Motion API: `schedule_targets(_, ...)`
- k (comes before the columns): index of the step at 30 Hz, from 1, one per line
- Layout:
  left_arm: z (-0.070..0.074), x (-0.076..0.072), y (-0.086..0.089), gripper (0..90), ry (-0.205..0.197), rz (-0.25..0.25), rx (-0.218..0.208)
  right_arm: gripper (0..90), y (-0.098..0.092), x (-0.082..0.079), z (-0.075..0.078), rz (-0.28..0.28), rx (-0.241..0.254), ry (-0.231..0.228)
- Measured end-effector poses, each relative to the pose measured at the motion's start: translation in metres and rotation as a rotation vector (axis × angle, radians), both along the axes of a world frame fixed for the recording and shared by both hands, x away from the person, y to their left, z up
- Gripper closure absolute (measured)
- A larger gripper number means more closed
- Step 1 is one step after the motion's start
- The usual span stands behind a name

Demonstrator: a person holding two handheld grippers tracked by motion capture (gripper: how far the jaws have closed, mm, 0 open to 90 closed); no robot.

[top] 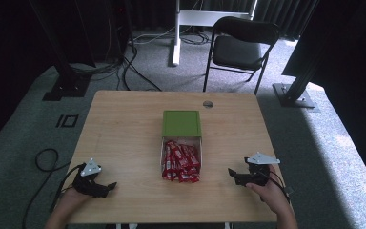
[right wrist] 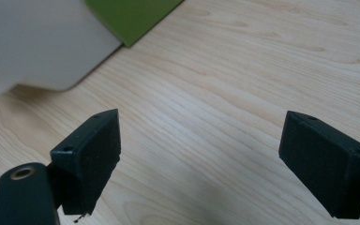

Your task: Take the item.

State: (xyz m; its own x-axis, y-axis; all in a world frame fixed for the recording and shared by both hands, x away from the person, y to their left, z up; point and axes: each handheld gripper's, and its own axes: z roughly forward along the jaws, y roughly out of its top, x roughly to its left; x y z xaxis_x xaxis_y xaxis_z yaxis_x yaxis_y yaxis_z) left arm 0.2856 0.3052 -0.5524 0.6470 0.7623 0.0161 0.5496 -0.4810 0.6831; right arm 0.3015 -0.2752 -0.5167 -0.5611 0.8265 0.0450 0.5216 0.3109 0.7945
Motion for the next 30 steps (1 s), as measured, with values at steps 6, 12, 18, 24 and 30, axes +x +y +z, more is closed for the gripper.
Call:
schedule_targets(6,0.0,0.0,0.0,1.4,0.0,0.0,0.0,13.0,0.004,0.003,0.014,0.0,0.023,-0.023)
schedule_targets(12,0.0,0.0,0.0,1.4,0.001,0.001,-0.001,13.0,0.01,0.005,0.029,0.004,0.085,-0.046)
schedule_targets(18,0.0,0.0,0.0,1.4,0.001,0.001,-0.001,13.0,0.02,0.007,0.045,0.026,0.089,-0.082)
schedule_targets(24,0.0,0.0,0.0,1.4,0.0,0.0,0.0,13.0,0.036,0.01,0.055,0.06,0.108,-0.099)
schedule_targets(30,0.0,0.0,0.0,1.4,0.0,0.0,0.0,13.0,0.058,0.014,0.061,0.114,0.119,-0.106)
